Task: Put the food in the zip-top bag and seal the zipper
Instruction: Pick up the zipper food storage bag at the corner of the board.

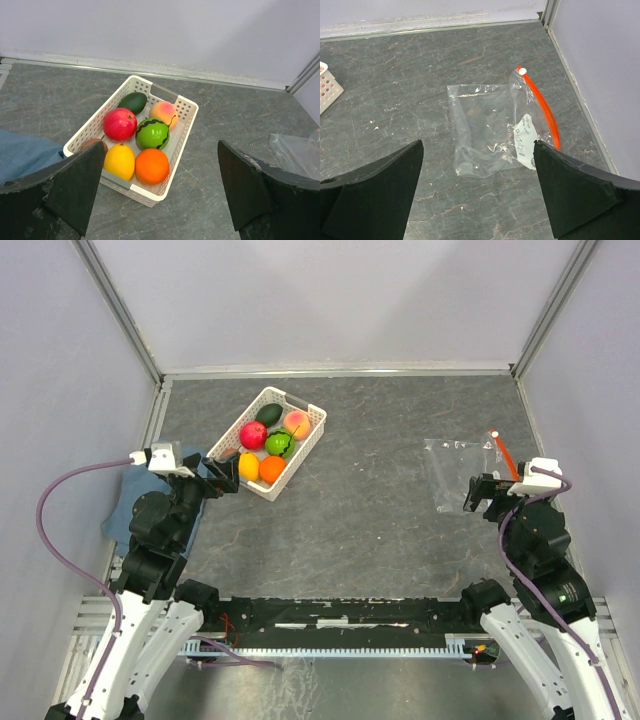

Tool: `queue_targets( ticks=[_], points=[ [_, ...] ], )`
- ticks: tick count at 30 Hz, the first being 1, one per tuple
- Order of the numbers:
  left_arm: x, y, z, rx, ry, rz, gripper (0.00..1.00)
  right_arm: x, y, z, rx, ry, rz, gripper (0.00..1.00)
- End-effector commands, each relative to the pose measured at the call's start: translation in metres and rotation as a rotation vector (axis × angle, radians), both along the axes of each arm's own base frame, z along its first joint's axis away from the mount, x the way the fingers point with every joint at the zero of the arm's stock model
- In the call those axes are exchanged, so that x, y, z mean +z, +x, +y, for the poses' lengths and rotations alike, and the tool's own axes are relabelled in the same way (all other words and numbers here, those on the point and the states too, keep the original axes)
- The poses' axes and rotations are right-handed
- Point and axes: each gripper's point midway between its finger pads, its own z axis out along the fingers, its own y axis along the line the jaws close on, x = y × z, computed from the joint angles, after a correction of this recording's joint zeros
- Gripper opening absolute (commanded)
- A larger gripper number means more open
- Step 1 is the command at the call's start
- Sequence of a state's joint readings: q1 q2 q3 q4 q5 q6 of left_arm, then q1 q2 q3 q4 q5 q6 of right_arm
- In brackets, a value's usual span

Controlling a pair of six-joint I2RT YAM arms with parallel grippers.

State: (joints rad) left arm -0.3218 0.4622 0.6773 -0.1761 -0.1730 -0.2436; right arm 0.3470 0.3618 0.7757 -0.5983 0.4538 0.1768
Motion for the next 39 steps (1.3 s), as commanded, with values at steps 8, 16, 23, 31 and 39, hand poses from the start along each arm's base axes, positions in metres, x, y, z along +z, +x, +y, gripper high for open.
queue_targets(
  ticks=[8,16,23,31,39],
  points=[
    [0.023,-0.006,-0.007,-0.035,0.015,-0.089,0.99,0.021,0.000,-0.001,-0.010,0.028,-0.071,0.99],
    [0.023,-0.008,-0.008,-0.038,0.019,-0.090,0.99,0.014,0.009,0.011,0.041,0.029,-0.035,0.99],
    [0.021,-0.008,-0.009,-0.031,0.029,-0.076,1.00,-0.010,0.033,0.019,0.020,0.014,0.104,0.99],
    [0.018,-0.011,-0.018,-0.065,0.043,-0.076,1.00,-0.056,0.075,0.020,-0.023,0.040,0.302,0.99],
    [0.017,-0.013,-0.023,-0.086,0.051,-0.076,1.00,-0.108,0.112,-0.032,-0.176,0.204,0.403,0.99]
  ],
)
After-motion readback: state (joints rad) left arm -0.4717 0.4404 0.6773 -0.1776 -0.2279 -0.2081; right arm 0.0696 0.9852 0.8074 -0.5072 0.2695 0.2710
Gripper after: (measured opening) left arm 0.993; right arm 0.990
